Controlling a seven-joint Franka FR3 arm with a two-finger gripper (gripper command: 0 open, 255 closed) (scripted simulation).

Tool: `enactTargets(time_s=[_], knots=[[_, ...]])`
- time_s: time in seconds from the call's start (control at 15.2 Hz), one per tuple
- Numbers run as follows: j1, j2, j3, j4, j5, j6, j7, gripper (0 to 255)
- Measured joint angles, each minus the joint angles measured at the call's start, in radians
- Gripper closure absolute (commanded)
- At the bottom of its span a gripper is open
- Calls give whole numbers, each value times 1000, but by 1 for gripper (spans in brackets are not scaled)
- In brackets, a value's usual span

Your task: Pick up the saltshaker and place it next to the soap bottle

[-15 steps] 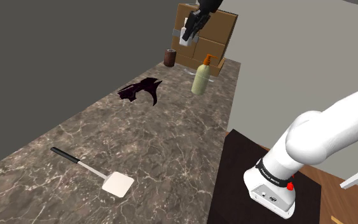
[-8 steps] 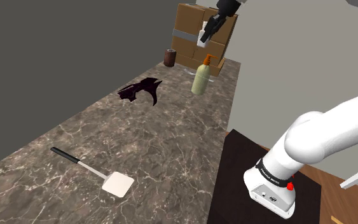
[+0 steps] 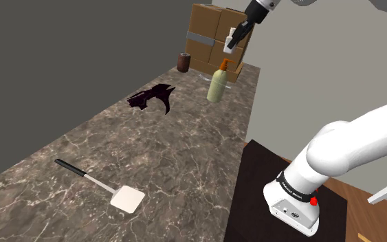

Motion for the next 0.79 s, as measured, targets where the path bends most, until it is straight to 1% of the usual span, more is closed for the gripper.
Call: enactTargets(time_s=[0.79], knots=[[1,-3,-3,-161,10,156,-26,255]])
